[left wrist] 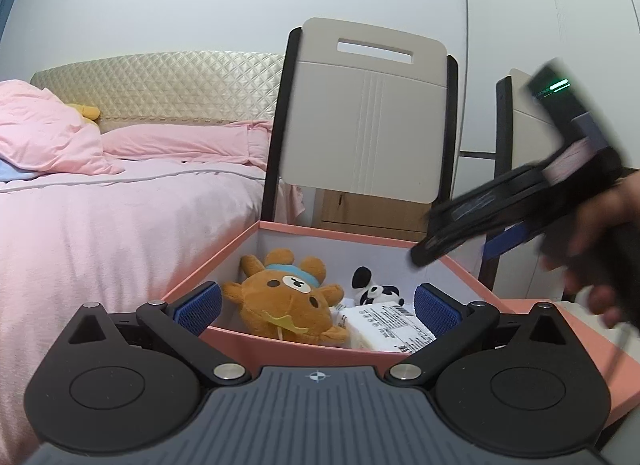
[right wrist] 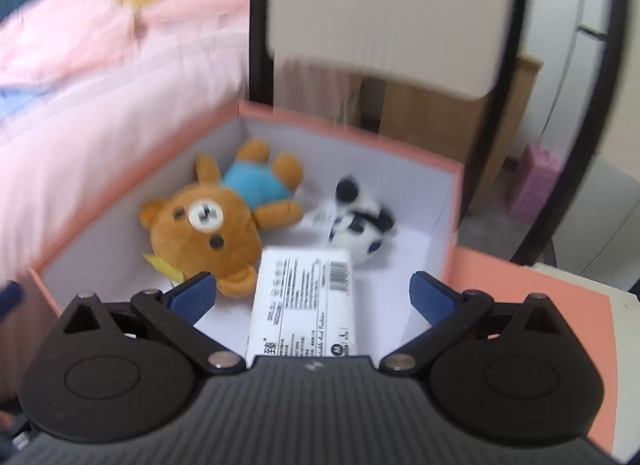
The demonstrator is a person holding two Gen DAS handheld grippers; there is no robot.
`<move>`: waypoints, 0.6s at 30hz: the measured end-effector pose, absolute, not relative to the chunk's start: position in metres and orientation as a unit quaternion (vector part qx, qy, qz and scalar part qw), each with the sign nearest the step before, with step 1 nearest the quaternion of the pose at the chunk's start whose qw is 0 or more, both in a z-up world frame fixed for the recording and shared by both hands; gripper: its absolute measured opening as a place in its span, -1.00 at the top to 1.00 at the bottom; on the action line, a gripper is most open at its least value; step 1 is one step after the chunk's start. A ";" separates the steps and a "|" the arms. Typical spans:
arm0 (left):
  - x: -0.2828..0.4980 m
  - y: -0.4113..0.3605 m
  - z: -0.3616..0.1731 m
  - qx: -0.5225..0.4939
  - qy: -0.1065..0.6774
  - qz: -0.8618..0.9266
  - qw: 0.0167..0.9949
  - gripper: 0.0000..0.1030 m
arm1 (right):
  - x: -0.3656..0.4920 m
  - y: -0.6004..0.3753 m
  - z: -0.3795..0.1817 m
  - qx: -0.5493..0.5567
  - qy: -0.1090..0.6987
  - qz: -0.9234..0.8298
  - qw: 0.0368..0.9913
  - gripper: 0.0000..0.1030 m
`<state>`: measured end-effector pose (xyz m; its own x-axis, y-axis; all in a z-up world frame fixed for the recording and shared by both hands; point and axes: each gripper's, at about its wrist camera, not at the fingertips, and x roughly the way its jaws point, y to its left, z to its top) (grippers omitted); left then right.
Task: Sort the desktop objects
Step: 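Carry the tissue pack into the pink box and open the right gripper, then move the left gripper to the edge of the pink JOSINY lid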
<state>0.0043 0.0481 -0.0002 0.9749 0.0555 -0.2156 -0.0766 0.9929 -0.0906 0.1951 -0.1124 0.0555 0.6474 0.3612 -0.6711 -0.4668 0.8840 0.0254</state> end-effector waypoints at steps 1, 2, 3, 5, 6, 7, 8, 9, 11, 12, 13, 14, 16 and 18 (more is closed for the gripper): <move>0.004 0.046 -0.001 -0.047 0.106 0.032 0.993 -1.00 | 0.184 -0.122 0.061 -0.065 0.336 0.225 0.912 -1.00; 0.004 0.045 -0.001 -0.044 0.106 0.030 0.993 -1.00 | 0.173 -0.131 0.065 -0.057 0.320 0.222 0.919 -1.00; 0.004 0.043 -0.002 -0.042 0.105 0.029 0.993 -1.00 | 0.162 -0.139 0.067 -0.051 0.304 0.220 0.926 -1.00; 0.003 0.039 -0.003 -0.037 0.104 0.026 0.994 -1.00 | 0.140 -0.155 0.069 -0.039 0.275 0.214 0.937 -1.00; 0.002 0.038 -0.003 -0.035 0.103 0.023 0.994 -1.00 | 0.130 -0.163 0.069 -0.032 0.260 0.213 0.941 -1.00; 0.001 0.036 -0.002 -0.034 0.100 0.020 0.994 -1.00 | 0.120 -0.170 0.068 -0.027 0.247 0.212 0.945 -1.00; 0.000 0.034 -0.002 -0.032 0.099 0.017 0.994 -1.00 | 0.110 -0.176 0.066 -0.022 0.235 0.211 0.949 -1.00; -0.001 0.031 -0.003 -0.029 0.098 0.014 0.995 -1.00 | 0.101 -0.183 0.063 -0.014 0.224 0.212 0.951 -1.00; -0.001 0.025 -0.005 -0.018 0.099 0.013 0.995 -1.00 | 0.086 -0.196 0.056 0.003 0.205 0.212 0.956 -1.00; -0.001 0.023 -0.006 -0.011 0.100 0.014 0.995 -1.00 | 0.080 -0.203 0.051 0.014 0.200 0.211 0.957 -1.00; -0.001 0.020 -0.007 -0.004 0.101 0.015 0.995 -1.00 | 0.075 -0.210 0.046 0.025 0.196 0.211 0.957 -1.00; 0.000 0.018 -0.008 0.000 0.102 0.016 0.995 -1.00 | 0.070 -0.216 0.041 0.035 0.192 0.210 0.958 -1.00; 0.000 0.016 -0.011 0.006 0.105 0.017 0.994 -1.00 | 0.061 -0.228 0.031 0.044 0.183 0.203 0.961 -1.00; 0.001 0.014 -0.012 0.009 0.106 0.019 0.994 -1.00 | 0.053 -0.237 0.021 0.048 0.175 0.194 0.964 -1.00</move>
